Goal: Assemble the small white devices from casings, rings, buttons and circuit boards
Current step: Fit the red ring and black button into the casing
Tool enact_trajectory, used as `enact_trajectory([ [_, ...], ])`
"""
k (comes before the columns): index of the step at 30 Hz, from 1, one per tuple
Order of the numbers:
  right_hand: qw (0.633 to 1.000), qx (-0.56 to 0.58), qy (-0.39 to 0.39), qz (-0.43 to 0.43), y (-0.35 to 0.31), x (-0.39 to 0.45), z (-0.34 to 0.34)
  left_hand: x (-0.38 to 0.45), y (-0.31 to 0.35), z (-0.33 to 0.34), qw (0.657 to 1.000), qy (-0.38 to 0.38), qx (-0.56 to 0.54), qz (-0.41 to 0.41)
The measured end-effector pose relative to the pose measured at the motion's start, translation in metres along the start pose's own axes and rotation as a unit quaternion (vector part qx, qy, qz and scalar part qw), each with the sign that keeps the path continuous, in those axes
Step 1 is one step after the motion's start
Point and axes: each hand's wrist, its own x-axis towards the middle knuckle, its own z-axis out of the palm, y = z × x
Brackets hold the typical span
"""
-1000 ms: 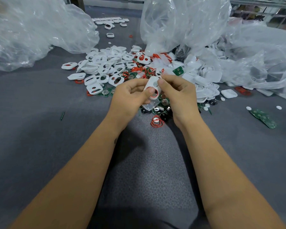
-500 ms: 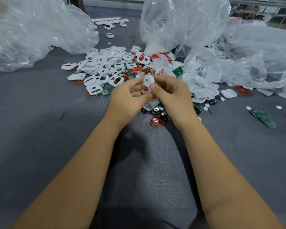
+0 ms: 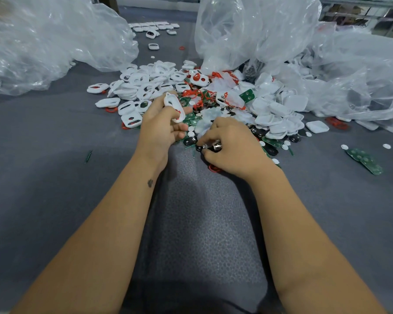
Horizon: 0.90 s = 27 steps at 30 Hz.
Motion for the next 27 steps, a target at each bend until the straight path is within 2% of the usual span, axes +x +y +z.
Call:
enact_trajectory([
  [6,0.999,-0.036,0.009,-0.023,-0.0028,0.0019,0.0066,0.0009,-0.0039,0.0044,0.999,0.009,0.033,-0.009],
  [15,0.999,0.031,-0.031,-0.027,-0.0021,0.0011,0.0038,-0.0013,-0.0056,0.0023,0.999,-0.021,0.045,0.019],
  [23,1.0,-0.02,-0.007,0.018,0.0007,0.0032,0.0046,-0.0002,-0.0077,0.0003,0.995,0.007,0.088,0.044],
  [27,0.993,-0.106,0.043,-0.019,0.0017,0.0018,0.0098,-0.0017,-0.0076,0.0009,0.996,0.009,0.076,0.038],
])
